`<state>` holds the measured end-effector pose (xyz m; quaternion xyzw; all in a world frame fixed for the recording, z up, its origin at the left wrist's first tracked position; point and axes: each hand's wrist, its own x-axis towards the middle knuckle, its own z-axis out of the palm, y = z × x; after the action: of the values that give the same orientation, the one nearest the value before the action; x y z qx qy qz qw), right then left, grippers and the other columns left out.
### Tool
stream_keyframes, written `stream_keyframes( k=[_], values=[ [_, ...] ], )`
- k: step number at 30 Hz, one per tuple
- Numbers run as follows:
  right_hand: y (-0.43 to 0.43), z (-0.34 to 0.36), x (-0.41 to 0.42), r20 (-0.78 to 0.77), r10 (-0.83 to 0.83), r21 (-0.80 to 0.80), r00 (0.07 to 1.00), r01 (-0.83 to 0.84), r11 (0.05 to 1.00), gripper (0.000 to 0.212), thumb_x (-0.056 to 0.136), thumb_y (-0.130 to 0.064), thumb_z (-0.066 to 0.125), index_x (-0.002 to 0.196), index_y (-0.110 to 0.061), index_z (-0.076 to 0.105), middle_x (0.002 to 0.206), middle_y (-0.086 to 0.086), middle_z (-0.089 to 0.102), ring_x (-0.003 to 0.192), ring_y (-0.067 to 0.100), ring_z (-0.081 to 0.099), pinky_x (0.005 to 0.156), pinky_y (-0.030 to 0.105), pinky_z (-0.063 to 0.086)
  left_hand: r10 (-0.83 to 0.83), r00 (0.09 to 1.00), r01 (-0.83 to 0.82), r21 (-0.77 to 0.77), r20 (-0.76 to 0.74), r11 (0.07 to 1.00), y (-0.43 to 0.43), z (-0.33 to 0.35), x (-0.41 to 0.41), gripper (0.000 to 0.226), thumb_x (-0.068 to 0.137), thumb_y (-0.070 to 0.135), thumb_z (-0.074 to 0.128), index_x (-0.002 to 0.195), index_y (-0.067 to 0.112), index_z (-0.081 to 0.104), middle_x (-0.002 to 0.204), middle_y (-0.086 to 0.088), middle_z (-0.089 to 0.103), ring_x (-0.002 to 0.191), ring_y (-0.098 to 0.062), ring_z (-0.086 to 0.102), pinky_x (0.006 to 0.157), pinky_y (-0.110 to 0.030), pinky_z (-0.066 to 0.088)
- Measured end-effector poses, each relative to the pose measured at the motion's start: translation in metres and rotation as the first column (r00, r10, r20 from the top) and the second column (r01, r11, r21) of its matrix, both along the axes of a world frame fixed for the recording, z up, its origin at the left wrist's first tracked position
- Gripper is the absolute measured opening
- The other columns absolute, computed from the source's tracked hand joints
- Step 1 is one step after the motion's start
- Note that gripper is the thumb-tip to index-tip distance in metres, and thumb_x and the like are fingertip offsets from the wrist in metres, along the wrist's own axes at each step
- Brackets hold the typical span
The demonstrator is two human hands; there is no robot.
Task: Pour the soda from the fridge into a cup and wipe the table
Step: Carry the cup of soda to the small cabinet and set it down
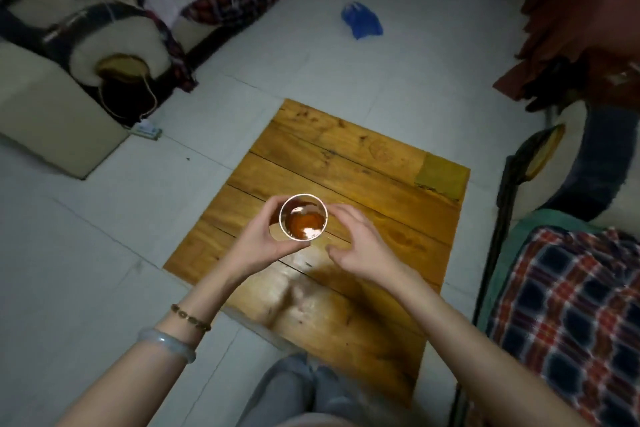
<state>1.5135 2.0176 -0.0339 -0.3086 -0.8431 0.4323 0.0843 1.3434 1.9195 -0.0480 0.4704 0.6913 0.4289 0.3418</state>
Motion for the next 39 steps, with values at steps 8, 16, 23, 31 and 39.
stream_keyframes(
  k=[8, 16, 23, 31, 39],
  values=[
    [-0.046, 0.048, -0.102, 0.029, 0.326, 0.027, 0.945, -0.327, 0.945, 0.067, 0.077, -0.007, 0.061, 0.138, -0.021, 0.039, 0.139, -0.003, 0.041, 0.128, 0.009, 0.035, 0.104, 0.017, 0.025, 0.238, 0.971, -0.238, 0.036, -0.010, 0.971, -0.099, 0.057, -0.080, 0.063, 0.050, 0.053, 0.079, 0.106, 0.034, 0.055, 0.103, 0.021, 0.064, 0.100, 0.003, 0.058, 0.085, -0.010, 0.043],
    [-0.131, 0.064, -0.242, -0.038, 0.421, -0.398, 0.907, -0.400, 0.826, 0.068, 0.072, -0.002, 0.065, 0.136, -0.012, 0.044, 0.129, 0.002, 0.056, 0.122, 0.012, 0.050, 0.099, 0.028, 0.044, 0.467, 0.883, -0.463, 0.076, -0.051, 0.883, -0.216, 0.075, -0.181, 0.068, 0.053, 0.045, 0.085, 0.111, 0.028, 0.054, 0.111, 0.016, 0.061, 0.102, 0.005, 0.056, 0.091, -0.016, 0.044],
    [-0.238, 0.066, -0.368, -0.152, 0.454, -0.542, 0.878, -0.458, 0.704, 0.051, 0.076, 0.008, 0.061, 0.124, -0.009, 0.054, 0.117, 0.004, 0.062, 0.113, 0.012, 0.055, 0.090, 0.021, 0.048, 0.597, 0.798, -0.591, 0.086, -0.083, 0.802, -0.324, 0.088, -0.284, 0.065, 0.052, 0.051, 0.080, 0.109, 0.034, 0.054, 0.111, 0.018, 0.063, 0.106, -0.001, 0.058, 0.093, -0.019, 0.044],
    [-0.317, 0.073, -0.488, -0.212, 0.531, -0.574, 0.821, -0.544, 0.612, 0.054, 0.064, -0.006, 0.061, 0.117, -0.014, 0.060, 0.112, 0.000, 0.065, 0.110, 0.006, 0.057, 0.083, 0.015, 0.048, 0.704, 0.709, -0.696, 0.118, -0.048, 0.709, -0.411, 0.104, -0.373, 0.062, 0.053, 0.046, 0.080, 0.108, 0.036, 0.054, 0.116, 0.013, 0.062, 0.111, -0.003, 0.057, 0.094, -0.021, 0.046],
    [-0.338, 0.069, -0.603, -0.205, 0.610, -0.580, 0.765, -0.597, 0.554, 0.064, 0.060, -0.007, 0.060, 0.124, -0.006, 0.056, 0.120, 0.009, 0.062, 0.113, 0.011, 0.056, 0.080, 0.014, 0.049, 0.788, 0.614, -0.784, 0.152, 0.044, 0.602, -0.438, 0.100, -0.463, 0.064, 0.050, 0.045, 0.081, 0.108, 0.034, 0.054, 0.115, 0.013, 0.062, 0.112, -0.004, 0.058, 0.096, -0.027, 0.047]
  ],
)
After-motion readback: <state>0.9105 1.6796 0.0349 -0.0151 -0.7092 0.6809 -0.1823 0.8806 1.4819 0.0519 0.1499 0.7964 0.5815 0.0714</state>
